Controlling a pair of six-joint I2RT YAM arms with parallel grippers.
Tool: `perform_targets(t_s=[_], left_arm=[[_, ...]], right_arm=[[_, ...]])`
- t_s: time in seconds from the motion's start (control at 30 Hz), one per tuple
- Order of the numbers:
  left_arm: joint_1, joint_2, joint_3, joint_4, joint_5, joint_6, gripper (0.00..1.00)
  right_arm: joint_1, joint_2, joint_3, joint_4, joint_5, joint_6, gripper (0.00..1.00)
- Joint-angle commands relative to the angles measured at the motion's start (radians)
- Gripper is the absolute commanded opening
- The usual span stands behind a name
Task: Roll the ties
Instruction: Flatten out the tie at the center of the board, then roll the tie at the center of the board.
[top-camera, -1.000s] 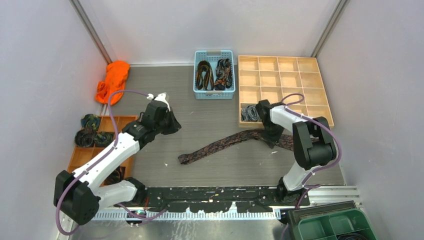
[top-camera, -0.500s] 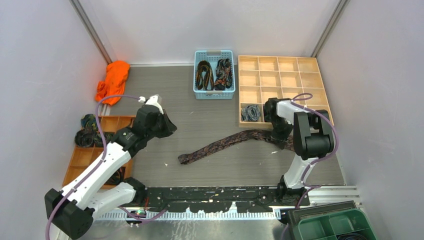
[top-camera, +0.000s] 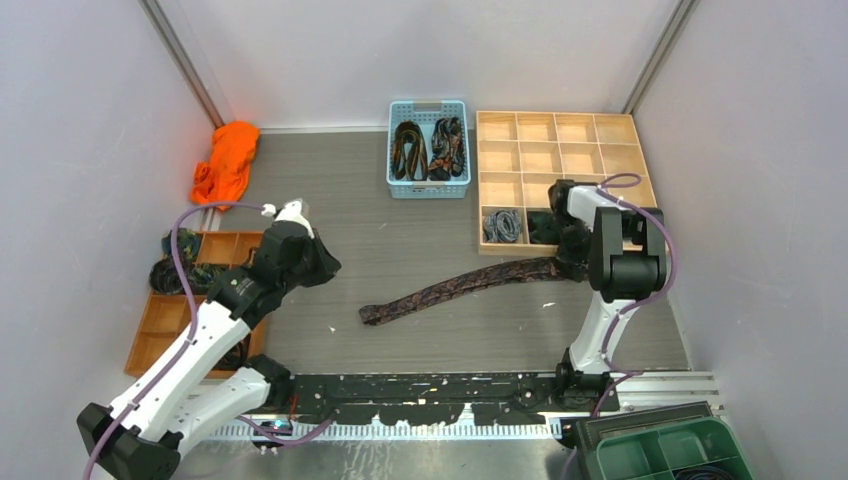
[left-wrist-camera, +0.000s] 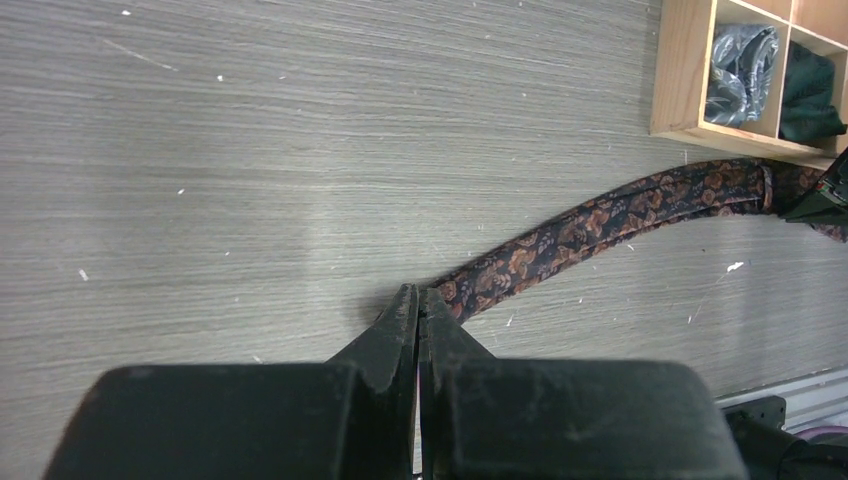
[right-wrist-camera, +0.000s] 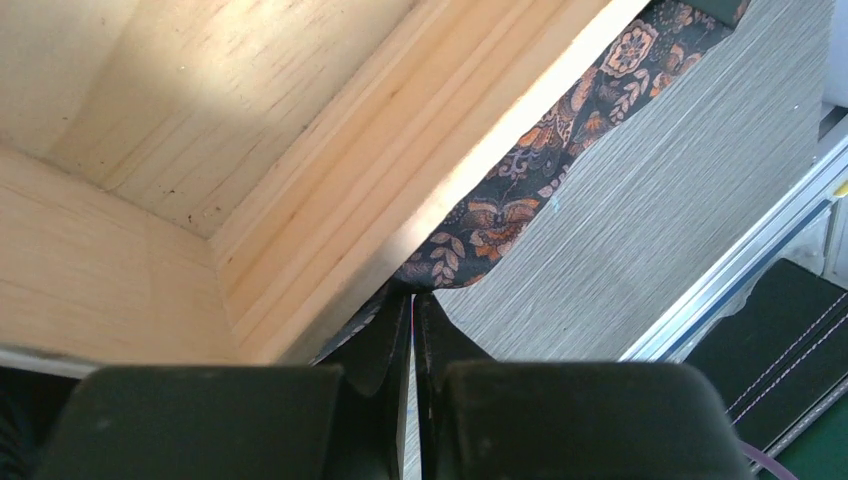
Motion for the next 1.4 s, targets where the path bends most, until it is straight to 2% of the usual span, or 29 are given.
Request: perform_targets(t_s=[0.0,0.13,0.2,0.4,0.47,0.53,0.6,0.63,0.77,0.9,0.97,1.0,1.07,1.17,1.37], left_arm=[[0.006,-0.062,0.007,-0.059,-0.061,-0.012,0.00],[0.006,-0.093,0.018,-0.088,-0.102,0.004,0.00],[0.006,-0.095,0.036,-0.109,-0.124,0.011,0.00],[0.006,-0.102,0.116,-0.164,-0.173,0.019,0.00],[0.006,-0.105,0.151,-0.186,-0.197,0.021,0.00],[0.006,-0.103,0.200,-0.208,-0.236,0.032,0.00],[0.006,-0.095,0.274,-0.228,-0.290,0.052,0.00],[0.006,-0.089,0.321,-0.237,-0.321,0.062,0.00],[0.006,-0.075,0.523,-0.258,-0.430,0.101,0.00],[0.006,-0.086,0.655,-0.285,-0.509,0.140,0.00],[0.005,-0.094,0.707,-0.321,-0.568,0.154,0.00],[0.006,-0.100,0.729,-0.342,-0.592,0.157,0.00],[0.006,-0.123,0.759,-0.379,-0.631,0.155,0.00],[0.005,-0.179,0.750,-0.397,-0.627,0.138,0.00],[0.006,-0.247,0.695,-0.446,-0.622,0.119,0.00]], right_arm=[[-0.006,-0.062,0.015,0.100,0.043,-0.013,0.10],[-0.005,-0.192,0.018,0.086,0.058,-0.031,0.10],[-0.001,-0.303,0.008,0.086,0.008,-0.041,0.10],[0.061,-0.652,-0.029,0.110,-0.165,-0.107,0.34],[0.135,-0.744,-0.007,0.099,-0.199,-0.122,0.46],[0.258,-0.780,0.041,0.064,-0.162,-0.136,0.67],[0.382,-0.761,0.095,0.017,-0.136,-0.145,0.95],[0.436,-0.740,0.113,0.004,-0.139,-0.147,0.99],[0.578,-0.610,0.125,0.033,-0.251,-0.176,1.00],[0.758,-0.478,0.130,0.131,-0.335,-0.185,1.00],[0.871,-0.413,0.162,0.166,-0.320,-0.159,0.94],[0.921,-0.377,0.194,0.168,-0.310,-0.152,0.87],[1.012,-0.288,0.272,0.150,-0.250,-0.127,0.75],[1.122,-0.149,0.408,0.103,-0.175,-0.103,0.76],[1.244,0.135,0.670,-0.016,-0.109,-0.100,0.75]])
